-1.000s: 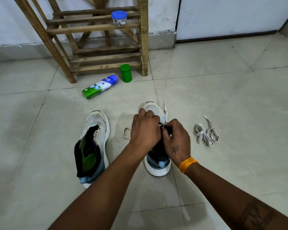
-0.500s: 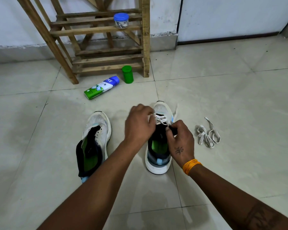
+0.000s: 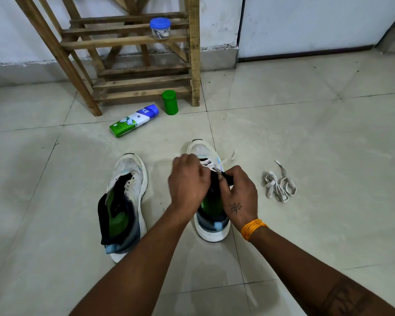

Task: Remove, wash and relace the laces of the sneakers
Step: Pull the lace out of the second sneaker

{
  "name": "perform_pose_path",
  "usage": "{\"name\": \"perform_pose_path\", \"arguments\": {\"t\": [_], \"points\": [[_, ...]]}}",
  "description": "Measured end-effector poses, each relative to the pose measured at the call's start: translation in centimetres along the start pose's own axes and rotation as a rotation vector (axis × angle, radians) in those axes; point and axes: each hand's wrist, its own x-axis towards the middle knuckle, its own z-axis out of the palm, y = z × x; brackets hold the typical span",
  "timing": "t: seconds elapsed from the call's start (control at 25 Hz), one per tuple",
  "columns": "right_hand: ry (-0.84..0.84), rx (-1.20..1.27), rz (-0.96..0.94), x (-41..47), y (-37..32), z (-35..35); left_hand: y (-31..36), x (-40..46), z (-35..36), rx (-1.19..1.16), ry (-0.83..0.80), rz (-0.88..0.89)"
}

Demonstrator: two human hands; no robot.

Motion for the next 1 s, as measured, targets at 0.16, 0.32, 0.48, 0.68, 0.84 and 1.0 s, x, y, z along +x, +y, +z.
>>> {"name": "perform_pose_path", "arguments": {"t": [0.16, 0.32, 0.48, 0.68, 0.84, 1.0], "points": [[0.004, -0.026, 0.017, 0.1, 0.6, -0.1, -3.1, 1.7, -1.2, -0.369, 0.18, -0.698], [-0.013, -0.004, -0.02, 0.0, 0.8, -0.1, -1.9, 1.3, -1.7, -0.16, 0.108, -0.094], [-0.015, 0.014, -0.009, -0.1, 0.5, 0.2, 1.4, 0.4, -1.3, 0.254, -0.298, 0.342], [-0.002, -0.004, -0.013, -0.2, 0.4, -0.1, 0.2, 1.1, -0.7, -0.08, -0.074, 0.091], [-0.009, -0.024, -0.003, -0.1, 0.2, 0.1, -1.7, 1.0, -0.5, -0.378, 0.081, -0.553], [-0.02, -0.012, -0.021, -0.1, 0.3, 0.1, -0.6, -0.4, -0.7, -0.013, -0.052, -0.058]]}}
